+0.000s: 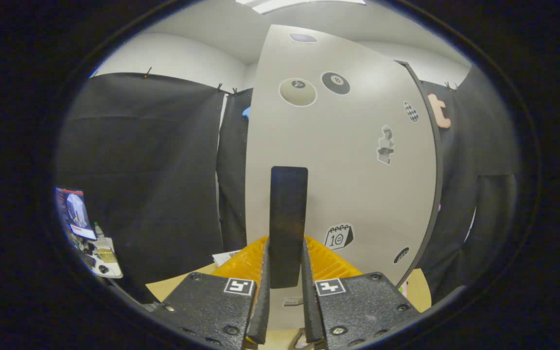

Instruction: Open the shoe cabinet door, grab the shoes and put them into the shoe cabinet, then close the shoe cabinet door.

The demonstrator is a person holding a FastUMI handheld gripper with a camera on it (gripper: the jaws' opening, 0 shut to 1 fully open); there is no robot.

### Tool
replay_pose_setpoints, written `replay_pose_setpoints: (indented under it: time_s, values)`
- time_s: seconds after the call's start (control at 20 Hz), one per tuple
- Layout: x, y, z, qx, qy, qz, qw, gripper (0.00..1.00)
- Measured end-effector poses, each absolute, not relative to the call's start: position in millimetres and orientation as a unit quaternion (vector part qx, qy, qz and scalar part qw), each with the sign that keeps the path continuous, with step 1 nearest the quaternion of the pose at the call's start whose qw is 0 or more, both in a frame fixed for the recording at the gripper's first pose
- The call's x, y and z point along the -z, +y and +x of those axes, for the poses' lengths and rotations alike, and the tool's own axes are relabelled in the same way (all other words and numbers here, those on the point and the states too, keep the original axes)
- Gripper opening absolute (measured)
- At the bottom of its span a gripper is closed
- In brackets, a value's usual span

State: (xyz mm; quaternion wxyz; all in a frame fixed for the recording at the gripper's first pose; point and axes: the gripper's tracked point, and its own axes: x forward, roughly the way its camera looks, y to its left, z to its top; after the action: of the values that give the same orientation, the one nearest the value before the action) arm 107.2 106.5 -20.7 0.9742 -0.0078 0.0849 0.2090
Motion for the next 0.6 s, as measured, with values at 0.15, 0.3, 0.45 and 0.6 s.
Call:
replay_pose_setpoints:
  time_s: [0.15,0.3,0.45,0.6]
  values:
    - [19,98,96,-0.219,0.087,0.006,0.972,0.33]
    - [16,90,82,-0.229,0.085,0.021,0.969,0.33]
    - [14,77,74,-0.222,0.078,0.022,0.972,0.32]
    - [13,66,64,-0.216,0.070,0.025,0.974,0.32]
